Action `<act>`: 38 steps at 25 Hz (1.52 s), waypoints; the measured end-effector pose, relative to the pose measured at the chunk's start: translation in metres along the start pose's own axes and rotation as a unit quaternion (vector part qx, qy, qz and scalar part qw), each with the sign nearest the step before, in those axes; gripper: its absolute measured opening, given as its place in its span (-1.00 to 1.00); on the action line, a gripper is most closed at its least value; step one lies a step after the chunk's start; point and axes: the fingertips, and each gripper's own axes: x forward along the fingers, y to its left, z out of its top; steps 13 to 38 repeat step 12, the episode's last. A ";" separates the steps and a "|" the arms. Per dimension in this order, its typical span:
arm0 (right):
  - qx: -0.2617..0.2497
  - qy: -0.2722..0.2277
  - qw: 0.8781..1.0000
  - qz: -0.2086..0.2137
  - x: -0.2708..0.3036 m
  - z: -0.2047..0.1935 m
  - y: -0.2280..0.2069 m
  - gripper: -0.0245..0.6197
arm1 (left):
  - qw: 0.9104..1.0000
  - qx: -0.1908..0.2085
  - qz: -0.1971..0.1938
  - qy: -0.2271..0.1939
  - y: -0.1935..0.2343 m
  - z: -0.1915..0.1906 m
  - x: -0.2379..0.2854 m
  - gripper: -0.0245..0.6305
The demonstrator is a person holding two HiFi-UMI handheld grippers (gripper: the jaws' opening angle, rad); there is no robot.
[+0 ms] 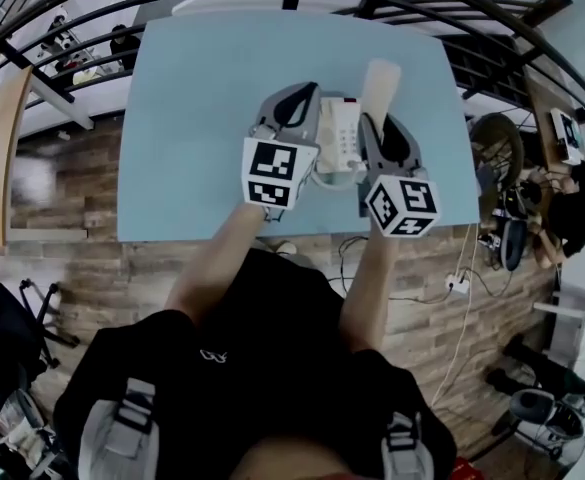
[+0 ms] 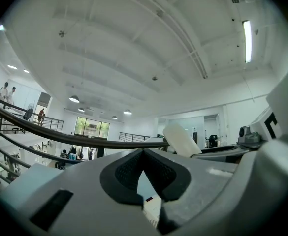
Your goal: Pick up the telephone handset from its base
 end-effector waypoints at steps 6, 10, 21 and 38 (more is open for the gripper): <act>0.004 0.002 1.000 -0.003 0.005 -0.005 -0.008 -0.58 | 1.000 -0.003 0.002 0.005 0.002 -0.006 0.007 -0.93; 0.004 0.005 1.000 -0.004 0.006 -0.008 -0.010 -0.58 | 1.000 -0.004 0.003 0.009 0.002 -0.010 0.010 -0.93; 0.004 0.004 1.000 -0.004 0.007 -0.008 -0.011 -0.59 | 1.000 -0.004 0.003 0.010 0.003 -0.011 0.010 -0.93; 0.004 0.004 1.000 -0.004 0.007 -0.008 -0.011 -0.59 | 1.000 -0.004 0.003 0.010 0.003 -0.011 0.010 -0.93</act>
